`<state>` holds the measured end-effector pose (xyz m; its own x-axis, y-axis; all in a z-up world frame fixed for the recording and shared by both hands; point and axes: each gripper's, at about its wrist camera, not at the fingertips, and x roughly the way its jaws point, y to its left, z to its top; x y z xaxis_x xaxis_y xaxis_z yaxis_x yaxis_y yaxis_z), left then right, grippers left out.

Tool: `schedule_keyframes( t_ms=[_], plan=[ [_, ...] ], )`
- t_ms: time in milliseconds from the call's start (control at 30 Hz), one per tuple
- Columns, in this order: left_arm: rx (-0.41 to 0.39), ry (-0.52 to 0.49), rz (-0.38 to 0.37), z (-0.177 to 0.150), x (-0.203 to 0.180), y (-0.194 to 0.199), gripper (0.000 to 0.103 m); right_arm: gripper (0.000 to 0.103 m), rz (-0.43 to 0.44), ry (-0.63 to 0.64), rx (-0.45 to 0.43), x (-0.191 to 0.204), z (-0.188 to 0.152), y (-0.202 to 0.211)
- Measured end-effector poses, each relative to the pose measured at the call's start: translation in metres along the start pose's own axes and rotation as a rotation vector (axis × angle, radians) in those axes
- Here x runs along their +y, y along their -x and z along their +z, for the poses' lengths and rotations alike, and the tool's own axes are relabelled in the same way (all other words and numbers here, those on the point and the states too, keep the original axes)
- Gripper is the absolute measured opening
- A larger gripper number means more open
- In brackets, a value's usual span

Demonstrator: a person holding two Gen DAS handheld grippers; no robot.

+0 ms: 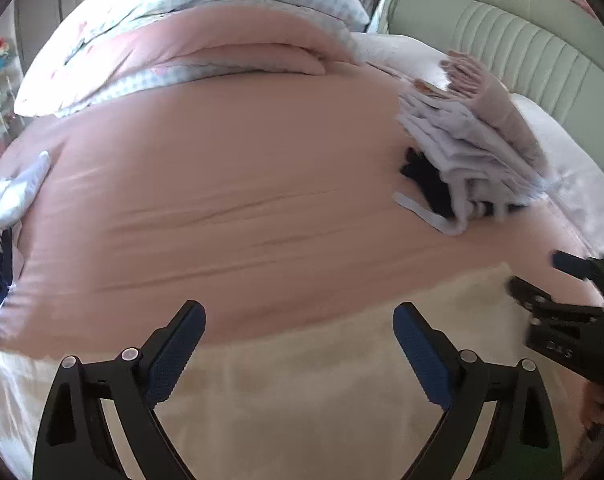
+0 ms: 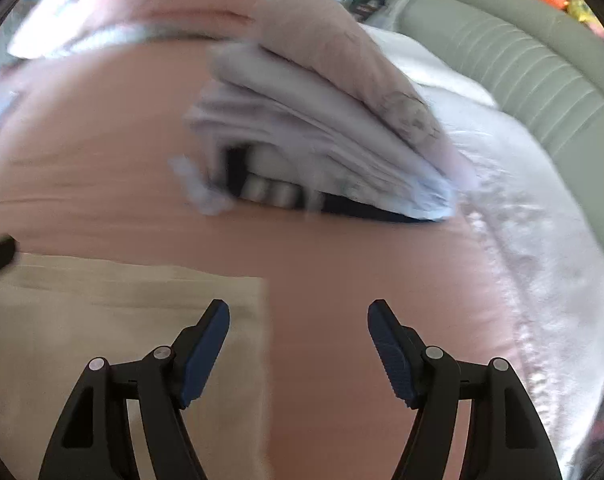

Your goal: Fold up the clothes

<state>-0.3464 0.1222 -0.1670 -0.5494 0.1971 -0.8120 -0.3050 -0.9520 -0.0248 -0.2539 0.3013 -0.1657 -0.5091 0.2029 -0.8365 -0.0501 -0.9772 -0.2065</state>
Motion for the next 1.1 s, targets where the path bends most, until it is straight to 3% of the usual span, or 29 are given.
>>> schedule_keyframes(
  t_ms=[67,133,267,367,433,500,667,800,867,967,1067,1100],
  plan=[
    [0.025,-0.032,0.005,-0.019,0.005,0.006,0.096,0.071,0.123,0.057,-0.019,0.02,-0.004,0.009],
    [0.063,-0.021,0.025,-0.032,0.012,-0.002,0.096,0.071,0.17,0.181,-0.028,0.044,-0.017,0.009],
    [0.052,0.049,0.043,-0.03,0.034,-0.017,0.097,0.071,0.026,0.154,0.008,0.036,-0.019,-0.013],
    [0.042,0.087,0.096,-0.012,0.049,-0.023,0.095,0.071,-0.075,0.016,0.022,0.005,-0.016,-0.02],
    [0.027,0.106,0.111,-0.002,0.058,-0.018,0.094,0.071,-0.01,-0.031,0.012,-0.002,-0.02,-0.009],
    [0.007,0.089,0.034,-0.007,0.06,0.011,0.094,0.071,0.06,-0.039,-0.007,0.001,-0.027,0.008],
    [0.053,0.031,-0.07,-0.064,0.058,0.06,0.094,0.071,0.196,0.005,0.004,0.009,-0.071,0.044],
    [0.084,0.013,-0.131,-0.114,0.044,0.078,0.094,0.071,0.144,0.1,0.008,0.009,-0.12,0.059],
    [0.112,-0.005,-0.099,-0.131,0.045,0.076,0.094,0.072,0.11,0.154,-0.012,-0.004,-0.144,0.058],
    [0.118,-0.039,-0.006,-0.147,0.063,0.087,0.094,0.072,0.037,0.149,-0.029,-0.042,-0.15,0.061],
    [0.108,0.067,0.031,-0.158,0.094,0.107,0.094,0.073,0.013,0.062,-0.039,-0.08,-0.157,0.059],
    [0.096,0.099,0.018,-0.161,0.1,0.111,0.094,0.073,0.037,0.069,-0.057,-0.074,-0.158,0.067]
  ],
)
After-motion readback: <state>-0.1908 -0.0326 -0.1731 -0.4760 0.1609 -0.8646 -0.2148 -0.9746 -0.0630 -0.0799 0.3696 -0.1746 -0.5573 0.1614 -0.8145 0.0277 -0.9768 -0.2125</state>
